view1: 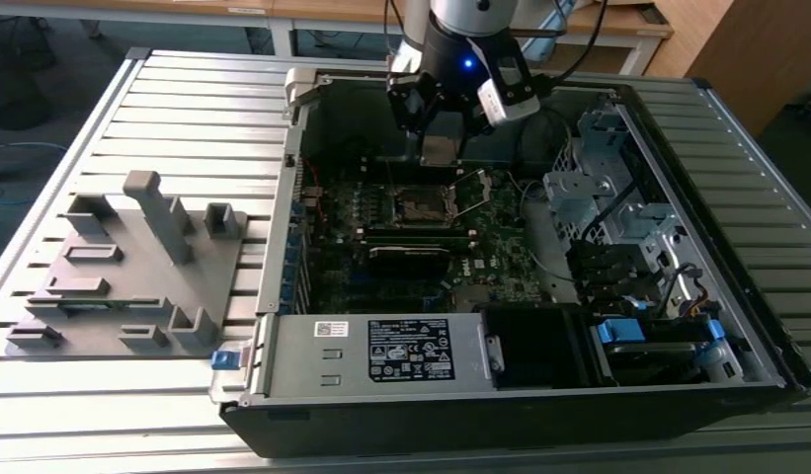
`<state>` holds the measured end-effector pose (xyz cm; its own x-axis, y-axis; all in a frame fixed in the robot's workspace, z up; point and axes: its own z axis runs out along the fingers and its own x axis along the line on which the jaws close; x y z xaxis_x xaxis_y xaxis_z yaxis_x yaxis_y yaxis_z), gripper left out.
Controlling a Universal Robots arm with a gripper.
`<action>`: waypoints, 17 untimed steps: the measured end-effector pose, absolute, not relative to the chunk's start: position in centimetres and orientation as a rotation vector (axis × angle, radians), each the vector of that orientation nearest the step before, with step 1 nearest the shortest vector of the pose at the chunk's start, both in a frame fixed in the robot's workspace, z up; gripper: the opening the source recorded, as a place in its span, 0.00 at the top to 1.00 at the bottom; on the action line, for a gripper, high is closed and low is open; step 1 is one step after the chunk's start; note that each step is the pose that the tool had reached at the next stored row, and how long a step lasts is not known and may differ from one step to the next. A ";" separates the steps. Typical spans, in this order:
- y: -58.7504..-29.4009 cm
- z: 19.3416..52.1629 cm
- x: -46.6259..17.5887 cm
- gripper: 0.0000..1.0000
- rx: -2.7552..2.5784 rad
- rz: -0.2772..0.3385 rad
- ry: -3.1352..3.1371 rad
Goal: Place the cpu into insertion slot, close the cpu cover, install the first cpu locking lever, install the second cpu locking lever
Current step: 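Place the cpu into insertion slot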
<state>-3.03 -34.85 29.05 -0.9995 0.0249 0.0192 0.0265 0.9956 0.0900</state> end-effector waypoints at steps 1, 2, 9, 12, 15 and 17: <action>-34.9 29.0 -3.0 0.46 -0.042 -0.141 -3.120; -34.9 29.0 -3.0 0.46 -0.047 -0.141 -3.120; -34.9 28.9 -3.0 0.46 -0.080 -0.141 -3.120; -34.9 28.9 -3.0 0.46 -0.090 -0.141 -3.120; -34.9 28.9 -3.0 0.46 -0.095 -0.141 -3.120; -34.9 28.9 -3.0 0.46 -0.097 -0.141 -3.120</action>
<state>-3.03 -34.85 28.86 -0.9979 0.0612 0.0193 0.0627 0.9940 0.0898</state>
